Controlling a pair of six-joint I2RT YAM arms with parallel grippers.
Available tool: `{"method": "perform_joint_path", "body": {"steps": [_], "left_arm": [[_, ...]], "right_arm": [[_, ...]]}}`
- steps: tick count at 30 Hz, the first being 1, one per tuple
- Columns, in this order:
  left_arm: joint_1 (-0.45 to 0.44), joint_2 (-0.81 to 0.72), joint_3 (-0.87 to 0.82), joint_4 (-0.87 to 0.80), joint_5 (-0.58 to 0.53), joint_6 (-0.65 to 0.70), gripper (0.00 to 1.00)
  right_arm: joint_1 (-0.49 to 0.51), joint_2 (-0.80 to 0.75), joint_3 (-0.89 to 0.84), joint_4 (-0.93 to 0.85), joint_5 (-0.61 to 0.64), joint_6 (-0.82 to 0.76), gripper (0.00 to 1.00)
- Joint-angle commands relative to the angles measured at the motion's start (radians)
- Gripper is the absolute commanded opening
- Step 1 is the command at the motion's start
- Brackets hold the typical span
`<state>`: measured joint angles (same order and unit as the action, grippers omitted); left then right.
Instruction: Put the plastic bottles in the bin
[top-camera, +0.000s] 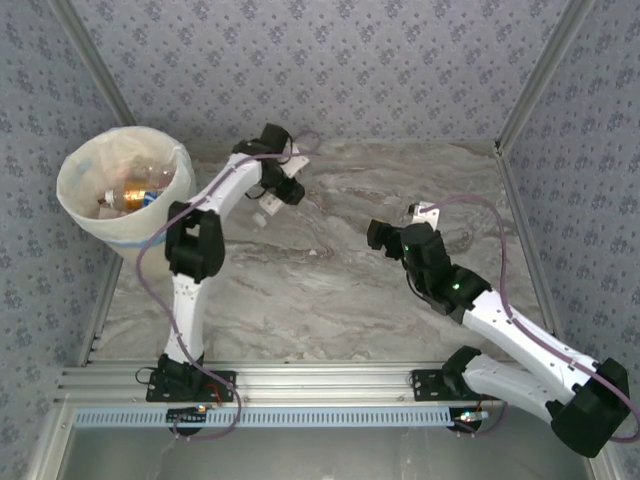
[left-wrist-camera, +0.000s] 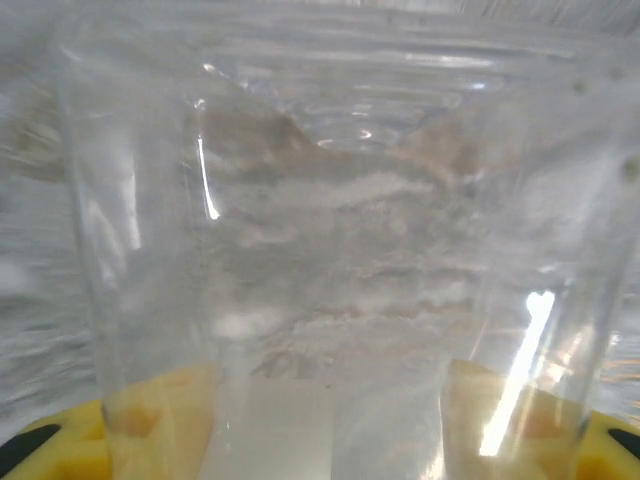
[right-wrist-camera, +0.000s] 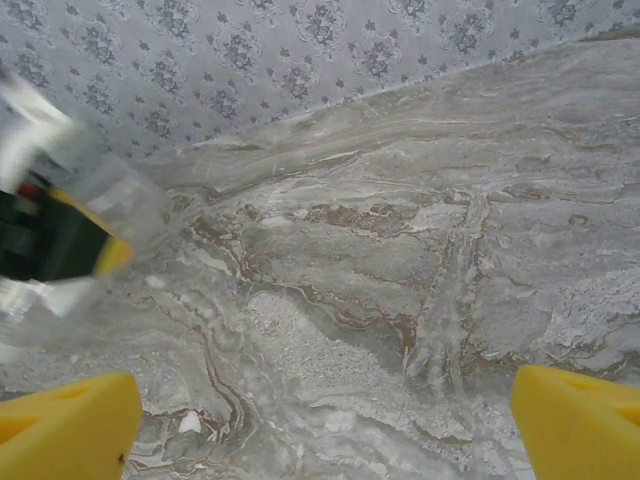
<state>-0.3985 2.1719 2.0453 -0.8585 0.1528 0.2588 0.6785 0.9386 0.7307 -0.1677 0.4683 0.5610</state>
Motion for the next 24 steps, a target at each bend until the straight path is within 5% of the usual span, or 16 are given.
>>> {"method": "perform_joint_path", "body": {"steps": [1, 8, 11, 15, 19, 24], "left_arm": [[0.0, -0.28, 0.014, 0.084, -0.022, -0.147, 0.36], [0.011, -0.537, 0.063, 0.047, -0.445, -0.247, 0.35], [0.089, -0.59, 0.083, 0.021, -0.586, -0.279, 0.35], [0.298, -0.629, 0.09, -0.038, -0.571, -0.375, 0.35], [0.516, -0.646, 0.024, -0.058, -0.423, -0.436, 0.37], [0.683, -0.608, -0.04, -0.106, -0.389, -0.478, 0.39]], "right_arm": [[-0.012, 0.02, -0.002, 0.031, 0.007, -0.006, 0.97], [-0.028, 0.082, 0.01, 0.087, -0.045, -0.009, 0.97], [-0.031, 0.106, 0.011, 0.117, -0.06, -0.007, 0.97], [-0.033, 0.135, 0.022, 0.134, -0.083, -0.006, 0.97], [-0.033, 0.147, 0.028, 0.141, -0.094, -0.003, 0.97], [-0.035, 0.147, 0.027, 0.142, -0.099, -0.007, 0.97]]}}
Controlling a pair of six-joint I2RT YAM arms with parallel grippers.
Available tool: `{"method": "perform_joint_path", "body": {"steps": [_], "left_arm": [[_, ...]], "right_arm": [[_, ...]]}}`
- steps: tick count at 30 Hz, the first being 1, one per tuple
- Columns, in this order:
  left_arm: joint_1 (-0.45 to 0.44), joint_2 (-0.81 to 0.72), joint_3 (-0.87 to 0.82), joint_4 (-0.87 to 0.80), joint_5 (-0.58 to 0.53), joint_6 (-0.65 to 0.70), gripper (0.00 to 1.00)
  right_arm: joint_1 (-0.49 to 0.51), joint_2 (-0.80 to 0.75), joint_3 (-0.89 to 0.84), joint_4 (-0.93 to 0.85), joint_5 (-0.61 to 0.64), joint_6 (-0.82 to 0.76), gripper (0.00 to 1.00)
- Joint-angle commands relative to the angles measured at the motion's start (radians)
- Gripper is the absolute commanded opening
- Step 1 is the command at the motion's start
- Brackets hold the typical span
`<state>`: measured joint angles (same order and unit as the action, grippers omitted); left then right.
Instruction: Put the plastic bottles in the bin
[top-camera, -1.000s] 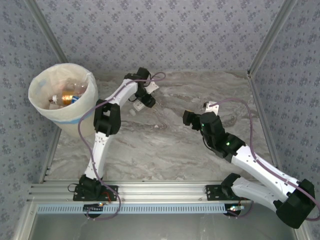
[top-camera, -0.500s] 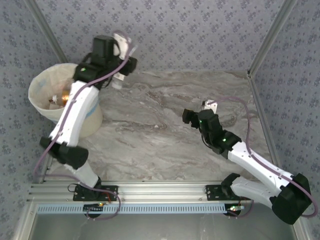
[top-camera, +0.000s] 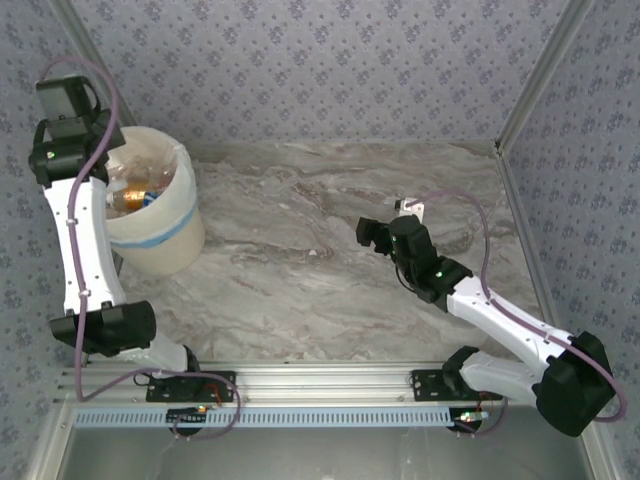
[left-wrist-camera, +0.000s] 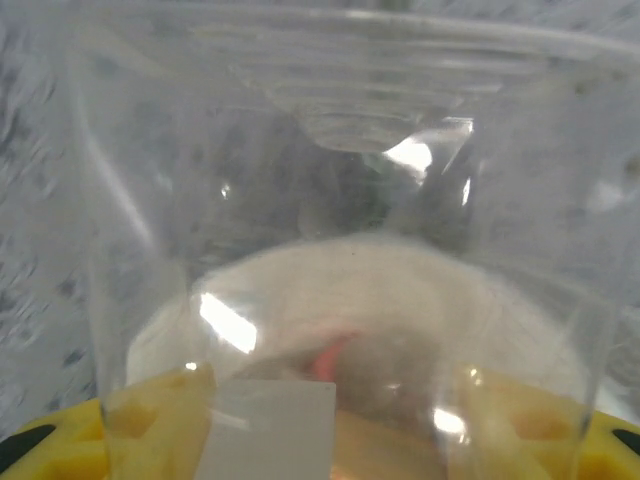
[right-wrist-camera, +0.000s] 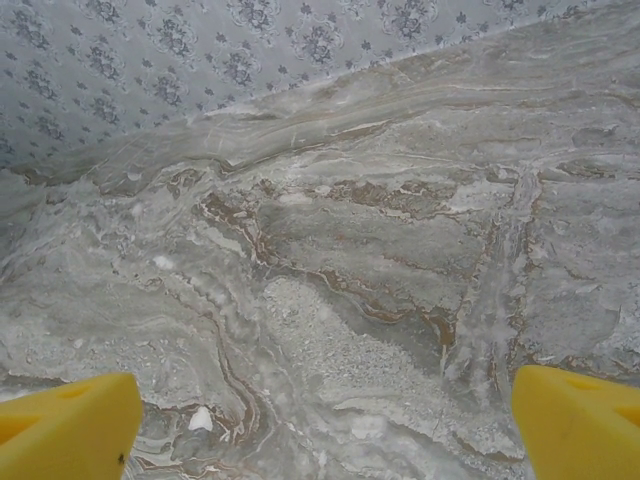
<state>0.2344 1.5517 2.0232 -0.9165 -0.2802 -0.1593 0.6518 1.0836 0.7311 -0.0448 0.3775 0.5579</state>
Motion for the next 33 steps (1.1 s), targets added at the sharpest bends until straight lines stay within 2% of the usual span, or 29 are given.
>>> {"method": "perform_joint_path", "body": {"steps": [1, 3, 6, 8, 10, 13, 15, 17, 21, 24, 29, 33], "left_arm": [[0.073, 0.019, -0.029, -0.055, 0.03, -0.077, 0.42], [0.101, 0.025, -0.046, -0.065, 0.009, -0.117, 0.57], [0.108, 0.037, -0.037, -0.081, 0.035, -0.14, 0.71], [0.102, 0.042, -0.002, -0.114, 0.056, -0.176, 0.83], [0.079, 0.021, 0.015, -0.123, 0.091, -0.192, 0.89], [-0.039, -0.059, -0.014, -0.065, 0.066, -0.18, 0.99], [-0.141, -0.107, -0.042, -0.033, 0.014, -0.175, 0.99], [-0.236, -0.153, -0.092, -0.001, 0.031, -0.165, 0.99], [-0.452, -0.331, -0.456, 0.311, 0.169, -0.078, 1.0], [-0.539, -0.478, -0.81, 0.585, 0.161, -0.009, 1.0], [-0.542, -0.669, -1.242, 0.821, 0.036, 0.111, 0.99], [-0.514, -0.691, -1.503, 1.052, -0.042, 0.195, 1.0]], "right_arm": [[-0.008, 0.001, 0.029, 0.016, -0.009, -0.006, 0.97], [-0.009, 0.0, 0.034, 0.008, -0.011, -0.009, 0.97], [-0.009, -0.005, 0.035, 0.001, -0.011, -0.009, 0.97], [-0.009, -0.012, 0.036, -0.007, -0.005, -0.011, 0.97], [-0.009, -0.022, 0.038, -0.019, 0.009, -0.023, 0.97], [-0.015, -0.046, 0.047, -0.054, 0.043, -0.058, 0.97], [-0.028, -0.062, 0.055, -0.084, 0.057, -0.082, 0.97], [-0.049, -0.079, 0.06, -0.111, 0.063, -0.101, 0.98], [-0.124, -0.134, 0.041, -0.148, 0.078, -0.164, 0.98], [-0.206, -0.173, 0.015, -0.17, 0.095, -0.239, 0.98], [-0.38, -0.197, -0.074, -0.124, 0.094, -0.375, 0.99], [-0.533, -0.131, -0.199, 0.053, -0.04, -0.428, 1.0]]}}
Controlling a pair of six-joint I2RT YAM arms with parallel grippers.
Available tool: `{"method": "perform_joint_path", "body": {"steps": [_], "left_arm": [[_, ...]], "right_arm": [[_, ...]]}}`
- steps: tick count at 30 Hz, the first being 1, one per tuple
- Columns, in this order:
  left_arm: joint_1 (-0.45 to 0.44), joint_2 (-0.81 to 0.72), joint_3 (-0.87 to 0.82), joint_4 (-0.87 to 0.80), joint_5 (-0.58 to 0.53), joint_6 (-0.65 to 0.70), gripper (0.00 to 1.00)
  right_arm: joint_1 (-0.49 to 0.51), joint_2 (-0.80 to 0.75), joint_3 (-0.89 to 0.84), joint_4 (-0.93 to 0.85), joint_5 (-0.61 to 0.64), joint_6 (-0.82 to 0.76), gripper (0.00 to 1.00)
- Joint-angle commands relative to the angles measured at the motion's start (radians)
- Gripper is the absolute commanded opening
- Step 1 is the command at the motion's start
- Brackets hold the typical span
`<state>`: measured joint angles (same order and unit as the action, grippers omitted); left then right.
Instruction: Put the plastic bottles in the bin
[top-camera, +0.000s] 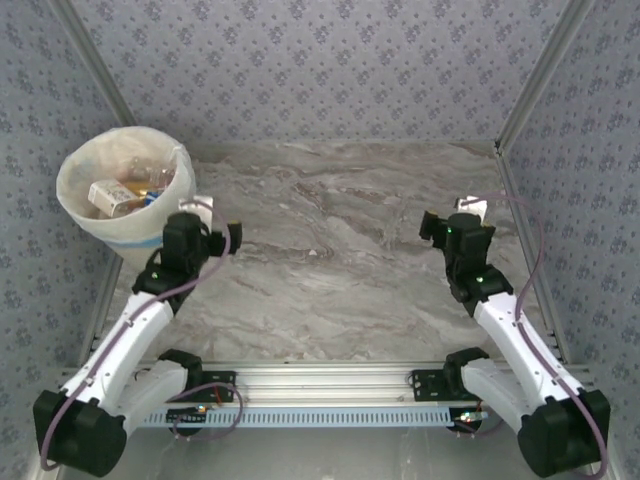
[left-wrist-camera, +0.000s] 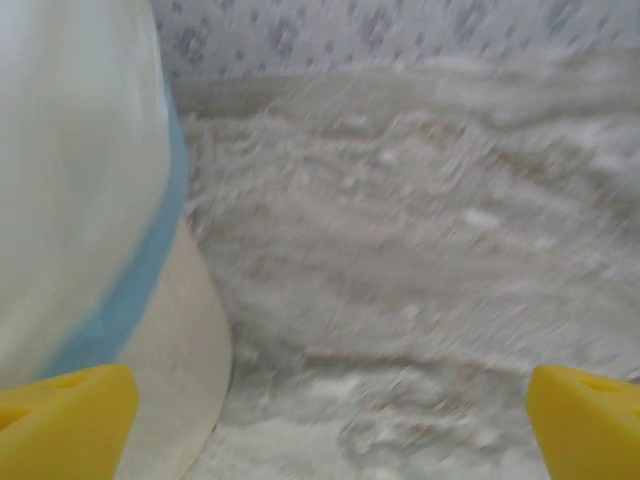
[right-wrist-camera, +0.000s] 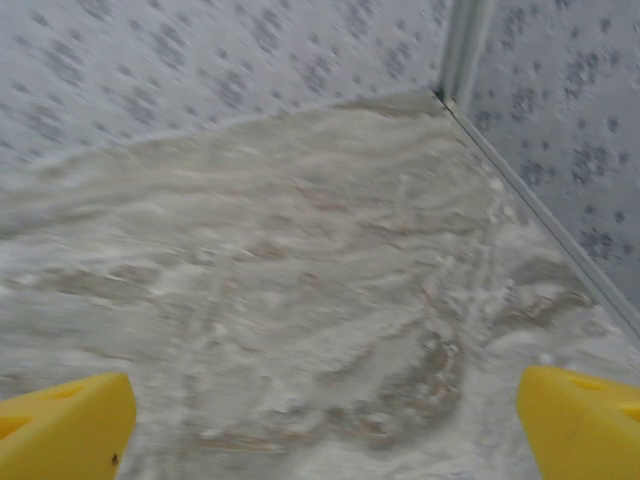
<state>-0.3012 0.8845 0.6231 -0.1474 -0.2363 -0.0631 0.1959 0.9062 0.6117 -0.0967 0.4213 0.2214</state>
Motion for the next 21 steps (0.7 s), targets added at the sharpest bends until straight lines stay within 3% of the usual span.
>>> {"method": "perform_joint_path", "body": {"steps": [1, 6, 17, 20, 21], "left_arm": [[0.046, 0.003, -0.145, 0.343, -0.079, 0.091, 0.99], [0.185, 0.228, -0.208, 0.482, 0.036, 0.052, 0.99], [0.34, 0.582, -0.168, 0.837, 0.253, 0.033, 1.0], [0.342, 0.658, -0.245, 1.045, 0.248, 0.026, 1.0], [0.342, 0.638, -0.232, 0.975, 0.21, 0.011, 1.0]], "right_arm": [[-0.114, 0.077, -0.116, 0.164, -0.135, -0.101, 1.0], [-0.197, 0.267, -0.185, 0.422, -0.262, -0.175, 1.0], [-0.239, 0.581, -0.143, 0.735, -0.458, -0.255, 1.0], [-0.242, 0.588, -0.197, 0.837, -0.445, -0.249, 1.0], [-0.24, 0.615, -0.215, 0.891, -0.417, -0.237, 1.0]]}}
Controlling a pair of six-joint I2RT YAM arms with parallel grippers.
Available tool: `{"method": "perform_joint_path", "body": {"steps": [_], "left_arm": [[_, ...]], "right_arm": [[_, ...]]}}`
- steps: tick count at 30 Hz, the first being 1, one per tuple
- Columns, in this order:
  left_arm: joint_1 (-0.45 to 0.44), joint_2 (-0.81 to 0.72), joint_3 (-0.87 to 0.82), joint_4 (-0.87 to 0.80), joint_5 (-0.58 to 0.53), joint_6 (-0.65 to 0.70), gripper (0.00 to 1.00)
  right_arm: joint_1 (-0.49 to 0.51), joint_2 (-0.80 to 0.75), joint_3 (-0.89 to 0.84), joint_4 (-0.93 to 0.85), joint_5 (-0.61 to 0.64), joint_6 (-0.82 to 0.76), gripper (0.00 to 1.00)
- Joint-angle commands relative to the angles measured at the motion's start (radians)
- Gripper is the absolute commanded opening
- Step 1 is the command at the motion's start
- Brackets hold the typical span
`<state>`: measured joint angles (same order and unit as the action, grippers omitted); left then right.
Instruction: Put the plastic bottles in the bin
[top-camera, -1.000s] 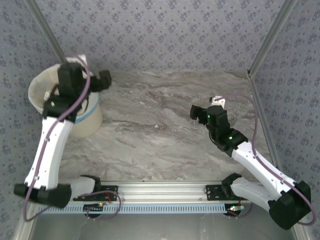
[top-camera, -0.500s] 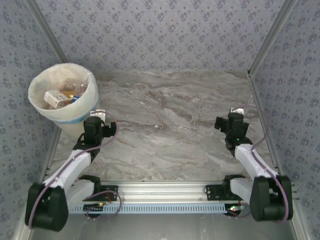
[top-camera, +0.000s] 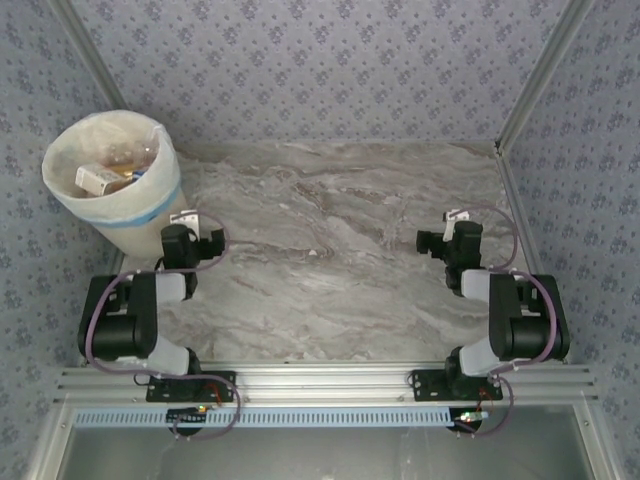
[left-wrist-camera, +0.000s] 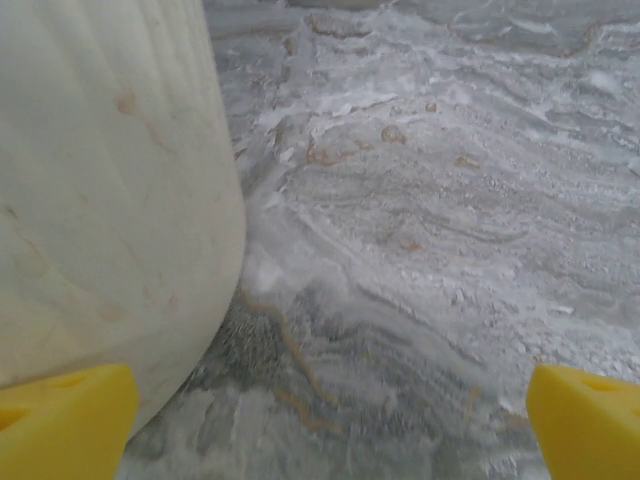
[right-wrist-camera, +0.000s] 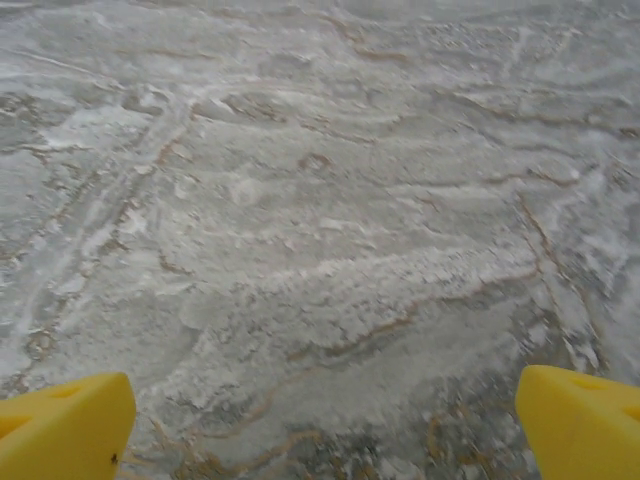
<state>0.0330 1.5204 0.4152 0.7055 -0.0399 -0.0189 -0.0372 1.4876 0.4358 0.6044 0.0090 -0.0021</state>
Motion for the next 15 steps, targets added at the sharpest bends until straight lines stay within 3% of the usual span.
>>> {"method": "perform_joint_path", "body": {"steps": [1, 3, 15], "left_arm": [[-0.001, 0.017, -0.017, 0.14, -0.025, -0.038, 1.0], [-0.027, 0.008, -0.007, 0.108, -0.081, -0.027, 1.0], [-0.028, 0.013, -0.012, 0.123, -0.08, -0.024, 0.99]], "right_arm": [[-0.005, 0.039, -0.053, 0.224, 0.006, -0.013, 1.0], [0.009, 0.037, -0.05, 0.21, 0.051, -0.015, 1.0], [0.002, 0.034, -0.039, 0.182, 0.014, -0.02, 1.0]]}}
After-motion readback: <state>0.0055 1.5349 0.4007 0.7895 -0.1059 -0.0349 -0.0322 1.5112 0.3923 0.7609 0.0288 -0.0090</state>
